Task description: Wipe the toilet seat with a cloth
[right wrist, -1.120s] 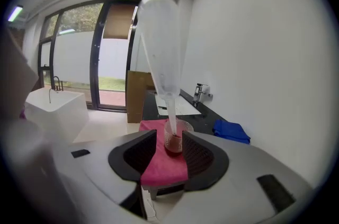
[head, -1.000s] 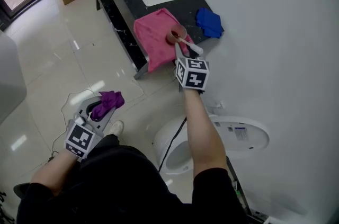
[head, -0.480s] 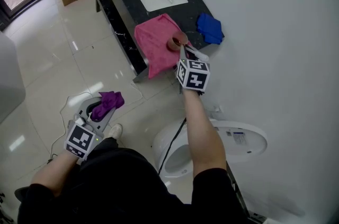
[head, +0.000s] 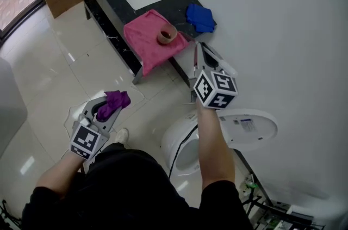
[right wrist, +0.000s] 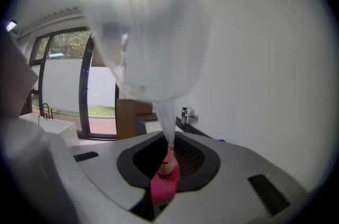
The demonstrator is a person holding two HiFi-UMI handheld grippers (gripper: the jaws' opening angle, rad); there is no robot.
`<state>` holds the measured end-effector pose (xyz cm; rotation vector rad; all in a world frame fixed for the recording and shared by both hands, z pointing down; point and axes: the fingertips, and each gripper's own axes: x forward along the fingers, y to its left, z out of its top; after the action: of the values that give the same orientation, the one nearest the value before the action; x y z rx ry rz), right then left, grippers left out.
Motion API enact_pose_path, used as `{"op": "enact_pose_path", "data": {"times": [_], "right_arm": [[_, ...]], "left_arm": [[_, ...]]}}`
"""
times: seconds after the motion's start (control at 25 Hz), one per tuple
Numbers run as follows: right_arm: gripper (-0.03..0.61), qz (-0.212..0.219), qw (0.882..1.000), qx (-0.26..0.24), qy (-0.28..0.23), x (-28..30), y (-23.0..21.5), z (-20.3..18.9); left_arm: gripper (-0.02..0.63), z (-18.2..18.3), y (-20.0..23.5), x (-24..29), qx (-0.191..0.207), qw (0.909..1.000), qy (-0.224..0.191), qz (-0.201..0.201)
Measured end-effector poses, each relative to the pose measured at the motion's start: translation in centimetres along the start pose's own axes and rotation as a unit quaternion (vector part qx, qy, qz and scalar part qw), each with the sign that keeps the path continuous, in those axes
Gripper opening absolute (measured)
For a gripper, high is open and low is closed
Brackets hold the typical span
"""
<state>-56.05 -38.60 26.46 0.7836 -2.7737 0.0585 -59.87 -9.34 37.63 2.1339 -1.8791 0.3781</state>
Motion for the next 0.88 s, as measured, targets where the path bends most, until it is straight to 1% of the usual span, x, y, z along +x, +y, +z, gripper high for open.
{"op": "enact_pose_path", "data": {"times": [0.08,0.16,0.24,0.32,0.4,0.48,0.6,0.72,0.88], "right_arm": [[0.035,-0.018,0.999,0.009,-0.028,-3.9,-1.4,1.7],[0.035,-0.043,0.998,0.021,-0.050,-8.6,-3.4,2.3],[0.035,-0.078,0.994,0.037,-0.062,-14.2,-5.7,1.7],[0.035,-0.124,0.989,0.060,-0.063,-20.5,-8.4,-0.4],[0.035,-0.161,0.982,0.079,-0.060,-26.5,-11.6,-3.9],[0.035,-0.186,0.976,0.099,-0.051,-31.7,-14.7,-8.2],[0.035,-0.216,0.967,0.129,-0.030,-38.5,-17.5,-15.1],[0.035,-0.235,0.958,0.162,-0.007,-43.4,-19.2,-22.5],[0.035,-0.238,0.950,0.202,0.028,-46.6,-21.0,-31.4]], "left_arm": [[0.100,0.6,-0.9,0.7,0.008,0.9999,-0.002,-0.015],[0.100,1.2,-2.1,1.4,0.004,0.9995,-0.003,-0.030],[0.100,1.9,-3.9,2.0,-0.001,0.9988,0.001,-0.050],[0.100,2.3,-6.3,2.8,0.009,0.9965,0.008,-0.083],[0.100,2.1,-9.8,4.3,0.037,0.9924,0.011,-0.117],[0.100,1.9,-13.7,6.0,0.059,0.9879,0.018,-0.142],[0.100,2.5,-19.0,7.5,0.073,0.9821,0.026,-0.172],[0.100,3.3,-23.7,8.3,0.072,0.9792,0.034,-0.186],[0.100,4.0,-29.1,8.8,0.073,0.9788,0.045,-0.186]]}}
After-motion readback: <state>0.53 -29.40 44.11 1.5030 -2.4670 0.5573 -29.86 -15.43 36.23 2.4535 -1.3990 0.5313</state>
